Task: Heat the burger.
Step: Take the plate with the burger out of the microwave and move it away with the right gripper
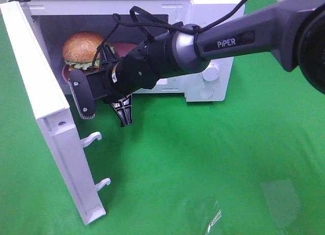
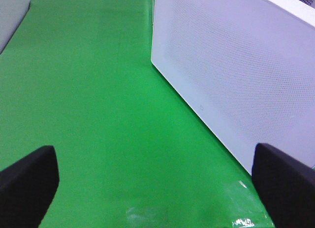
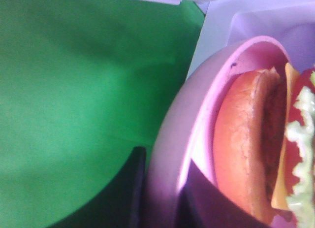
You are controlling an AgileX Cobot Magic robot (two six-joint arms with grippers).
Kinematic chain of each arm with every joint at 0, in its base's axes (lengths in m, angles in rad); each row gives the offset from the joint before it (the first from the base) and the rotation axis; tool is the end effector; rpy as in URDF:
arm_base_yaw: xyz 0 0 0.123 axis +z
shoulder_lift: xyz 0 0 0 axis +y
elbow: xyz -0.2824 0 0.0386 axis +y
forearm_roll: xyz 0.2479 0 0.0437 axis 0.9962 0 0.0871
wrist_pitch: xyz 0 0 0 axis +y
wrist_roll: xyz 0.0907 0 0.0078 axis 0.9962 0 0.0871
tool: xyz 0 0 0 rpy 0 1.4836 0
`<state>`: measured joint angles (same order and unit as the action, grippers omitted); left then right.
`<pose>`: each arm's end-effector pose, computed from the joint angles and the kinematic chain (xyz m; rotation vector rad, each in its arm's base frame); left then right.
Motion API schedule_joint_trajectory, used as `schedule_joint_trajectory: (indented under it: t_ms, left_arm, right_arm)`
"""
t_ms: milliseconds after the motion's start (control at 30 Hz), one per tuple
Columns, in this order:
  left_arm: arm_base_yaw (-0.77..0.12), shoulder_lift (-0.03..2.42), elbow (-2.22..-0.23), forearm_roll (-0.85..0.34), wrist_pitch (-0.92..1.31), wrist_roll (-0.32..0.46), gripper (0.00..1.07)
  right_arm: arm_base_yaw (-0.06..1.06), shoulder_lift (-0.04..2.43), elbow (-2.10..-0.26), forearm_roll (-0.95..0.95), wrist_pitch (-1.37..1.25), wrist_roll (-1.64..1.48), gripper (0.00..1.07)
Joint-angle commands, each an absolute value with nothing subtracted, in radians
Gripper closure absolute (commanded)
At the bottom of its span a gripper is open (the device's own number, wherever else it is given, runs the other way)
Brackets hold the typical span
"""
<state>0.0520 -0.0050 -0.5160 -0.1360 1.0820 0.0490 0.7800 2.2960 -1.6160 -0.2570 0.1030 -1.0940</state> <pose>-0.0082 -0.0113 0.2804 0.0067 2.0385 -0.0993 0.3617 0.3544 0.1286 -1.9915 1.1194 -0.3303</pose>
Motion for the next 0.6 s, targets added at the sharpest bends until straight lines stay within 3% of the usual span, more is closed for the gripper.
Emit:
schedule_joint_trajectory:
  t_ms: [33,433,600]
  left_arm:
    - [0.052,-0.02,-0.515,-0.138,1.07,0.048,0.07]
    - [0.052,-0.02,-0.515,-0.138,1.07,0.048,0.07]
    - [0.052,-0.02,-0.515,-0.138,1.07,0.048,0.07]
  right_arm:
    - [0.783,2.281,-1.601,-0.219,0.055,-1.131,1.07]
    - [0.783,2.262,-1.596,-0.173,-0.007,-1.15,1.07]
    - [0.78,2.203,-1.504,-0.136,-0.13,-1.162,1.07]
